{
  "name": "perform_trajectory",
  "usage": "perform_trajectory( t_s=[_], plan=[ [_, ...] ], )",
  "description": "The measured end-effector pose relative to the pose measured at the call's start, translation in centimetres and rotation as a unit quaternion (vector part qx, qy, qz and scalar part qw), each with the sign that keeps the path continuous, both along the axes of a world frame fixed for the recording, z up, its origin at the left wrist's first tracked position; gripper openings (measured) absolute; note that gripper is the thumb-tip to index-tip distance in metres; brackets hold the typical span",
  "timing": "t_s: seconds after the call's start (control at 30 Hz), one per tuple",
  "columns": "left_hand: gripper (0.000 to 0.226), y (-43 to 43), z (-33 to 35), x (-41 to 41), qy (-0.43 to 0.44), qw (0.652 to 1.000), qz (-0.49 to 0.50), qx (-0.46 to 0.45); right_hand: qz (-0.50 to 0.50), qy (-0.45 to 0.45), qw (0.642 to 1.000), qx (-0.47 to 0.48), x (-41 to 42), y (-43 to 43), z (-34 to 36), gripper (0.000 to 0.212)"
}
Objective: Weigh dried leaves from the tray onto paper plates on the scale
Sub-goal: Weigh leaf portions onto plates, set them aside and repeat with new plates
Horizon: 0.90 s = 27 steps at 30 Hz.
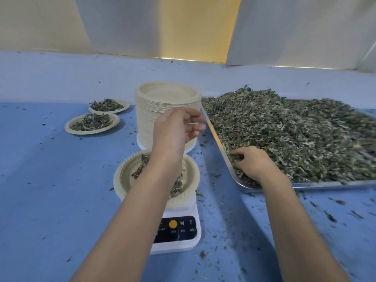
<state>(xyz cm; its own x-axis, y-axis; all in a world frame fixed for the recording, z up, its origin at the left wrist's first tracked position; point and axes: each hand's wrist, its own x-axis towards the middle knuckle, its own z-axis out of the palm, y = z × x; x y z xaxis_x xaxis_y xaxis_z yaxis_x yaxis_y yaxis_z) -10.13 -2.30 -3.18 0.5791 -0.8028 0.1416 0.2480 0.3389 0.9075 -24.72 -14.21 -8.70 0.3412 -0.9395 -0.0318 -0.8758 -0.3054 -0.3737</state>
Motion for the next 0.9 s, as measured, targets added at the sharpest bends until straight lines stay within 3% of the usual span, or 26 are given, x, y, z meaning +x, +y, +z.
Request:
perform_trajectory(
  t_s=[0.13, 0.33, 0.57, 0.9],
  plan=[
    [0.026, -0.5, 0.1, -0.5, 0.004, 1.0, -0.005, -0.003, 0.03, 0.024, 0.999, -0.006, -0.2, 0.0, -0.3, 0.04],
    [0.027, -0.7, -0.2, -0.4, 0.003, 1.0, -0.005, -0.002, 0.004, -0.015, 0.999, -0.032, -0.8, -0.1, 0.9, 0.03],
    [0.029, -0.3, -0.6, 0.2, 0.001, 1.0, 0.003, 0.007, 0.022, 0.11, 0.991, 0.066, -0.5, 1.0, 1.4, 0.032],
    [0.029, 0.0, -0.6, 1.1, 0.04, 0.999, 0.005, 0.007, -0.033, 0.006, 0.999, -0.028, 0.0, 0.4, 0.1, 0.013]
  ],
)
